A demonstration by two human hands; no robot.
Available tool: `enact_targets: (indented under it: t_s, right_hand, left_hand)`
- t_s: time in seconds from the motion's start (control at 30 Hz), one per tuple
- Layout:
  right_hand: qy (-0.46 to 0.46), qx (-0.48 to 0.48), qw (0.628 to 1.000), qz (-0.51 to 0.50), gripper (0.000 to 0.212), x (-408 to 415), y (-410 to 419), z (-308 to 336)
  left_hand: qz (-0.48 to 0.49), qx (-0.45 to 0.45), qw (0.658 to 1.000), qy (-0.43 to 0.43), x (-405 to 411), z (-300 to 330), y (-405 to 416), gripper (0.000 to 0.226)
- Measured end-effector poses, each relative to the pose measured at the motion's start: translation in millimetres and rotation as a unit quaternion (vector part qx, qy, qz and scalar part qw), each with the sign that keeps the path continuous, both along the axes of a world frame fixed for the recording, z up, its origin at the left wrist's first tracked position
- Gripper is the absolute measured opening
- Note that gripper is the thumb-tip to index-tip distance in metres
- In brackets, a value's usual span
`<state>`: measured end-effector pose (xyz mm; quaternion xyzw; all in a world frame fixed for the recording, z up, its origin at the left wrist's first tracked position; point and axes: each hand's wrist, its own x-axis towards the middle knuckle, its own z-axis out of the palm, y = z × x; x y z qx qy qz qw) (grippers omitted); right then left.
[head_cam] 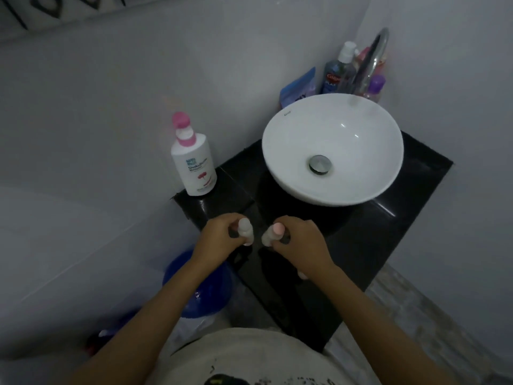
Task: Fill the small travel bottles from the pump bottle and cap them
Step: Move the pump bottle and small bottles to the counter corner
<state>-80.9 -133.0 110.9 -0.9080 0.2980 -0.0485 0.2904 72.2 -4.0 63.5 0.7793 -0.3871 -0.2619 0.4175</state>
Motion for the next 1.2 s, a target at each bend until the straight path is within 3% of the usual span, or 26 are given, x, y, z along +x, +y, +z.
enact_targets:
  t_s: [0.23, 0.43, 1.03, 1.2]
  right_hand:
    - [-0.011, 0.048, 0.994, 0.093, 0.024, 101, -13, 7]
    - [0.017, 0.036, 0.989, 0.142, 0.016, 169, -14, -21]
    - [0.006, 0.091, 0.990, 0.109, 0.017, 198, -20, -60]
    - [0.027, 0.100, 0.988, 0.112, 0.027, 192, -26, -59]
  left_hand:
    - [0.215, 0.026, 0.976, -0.016, 49, 7, 12, 0.037]
    - [0.294, 0.034, 0.955, -0.007, 72, -11, 0, 0.032]
    - [0.314, 0.026, 0.949, 0.012, 83, -28, -17, 0.028]
    - [0.296, 0.047, 0.954, 0.014, 83, -29, -14, 0.040]
